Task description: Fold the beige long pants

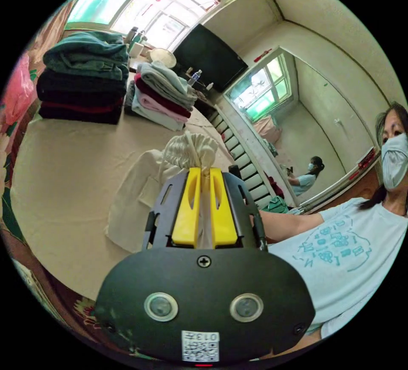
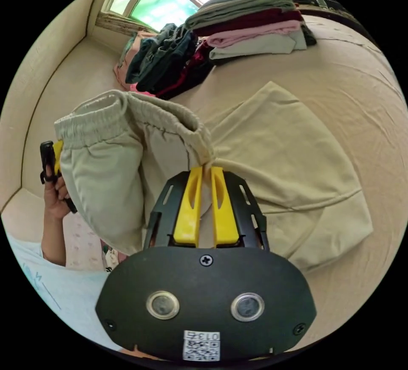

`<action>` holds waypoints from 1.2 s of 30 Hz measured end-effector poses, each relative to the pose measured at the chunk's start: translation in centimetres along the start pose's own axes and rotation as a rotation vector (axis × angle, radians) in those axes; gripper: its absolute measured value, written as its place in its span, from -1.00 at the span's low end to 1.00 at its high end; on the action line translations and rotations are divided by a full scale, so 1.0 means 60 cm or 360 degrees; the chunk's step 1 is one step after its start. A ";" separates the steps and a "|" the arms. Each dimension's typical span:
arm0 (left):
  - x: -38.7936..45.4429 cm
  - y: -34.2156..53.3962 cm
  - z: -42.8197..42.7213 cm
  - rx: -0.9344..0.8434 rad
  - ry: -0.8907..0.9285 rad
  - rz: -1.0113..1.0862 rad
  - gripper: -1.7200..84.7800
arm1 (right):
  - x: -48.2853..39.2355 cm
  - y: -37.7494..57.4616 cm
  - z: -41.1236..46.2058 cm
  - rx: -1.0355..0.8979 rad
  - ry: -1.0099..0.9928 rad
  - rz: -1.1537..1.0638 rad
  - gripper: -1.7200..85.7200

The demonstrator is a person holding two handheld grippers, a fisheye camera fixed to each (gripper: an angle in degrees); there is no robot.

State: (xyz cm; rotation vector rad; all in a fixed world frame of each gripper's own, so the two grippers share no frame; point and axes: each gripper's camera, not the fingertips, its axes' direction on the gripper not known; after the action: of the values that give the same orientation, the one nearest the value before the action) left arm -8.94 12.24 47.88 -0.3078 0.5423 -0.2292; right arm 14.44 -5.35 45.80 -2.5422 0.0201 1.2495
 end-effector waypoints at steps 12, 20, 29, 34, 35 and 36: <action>0.003 0.125 -0.198 0.0064 0.0050 0.0324 -0.91 | -0.151 -0.044 0.025 -0.0076 -0.0170 -0.0361 -0.50; -0.075 0.277 -0.284 0.0223 0.0050 0.0080 -0.91 | -0.294 0.020 0.158 -0.0544 0.0508 -0.0691 -0.87; -0.055 0.233 -0.321 0.0388 0.0282 0.0548 -0.92 | -0.342 0.059 -0.243 0.0565 0.0673 -0.0645 -0.91; 0.026 0.129 -0.274 0.0392 0.0643 0.0997 -0.92 | -0.392 0.183 -0.567 0.1446 0.1196 -0.0516 -0.92; 0.053 0.107 -0.256 0.0386 0.0785 0.1103 -0.92 | -0.403 0.200 -0.595 0.1532 0.1266 -0.0516 -0.92; 0.078 0.089 -0.238 0.0386 0.0926 0.1180 -0.92 | -0.431 0.232 -0.644 0.1685 0.1424 -0.0529 -0.92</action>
State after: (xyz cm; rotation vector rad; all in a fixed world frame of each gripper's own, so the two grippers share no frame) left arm -12.01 12.60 32.27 0.2192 1.1511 0.3497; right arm 26.16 -32.53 84.25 -1.7912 0.3343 -0.1408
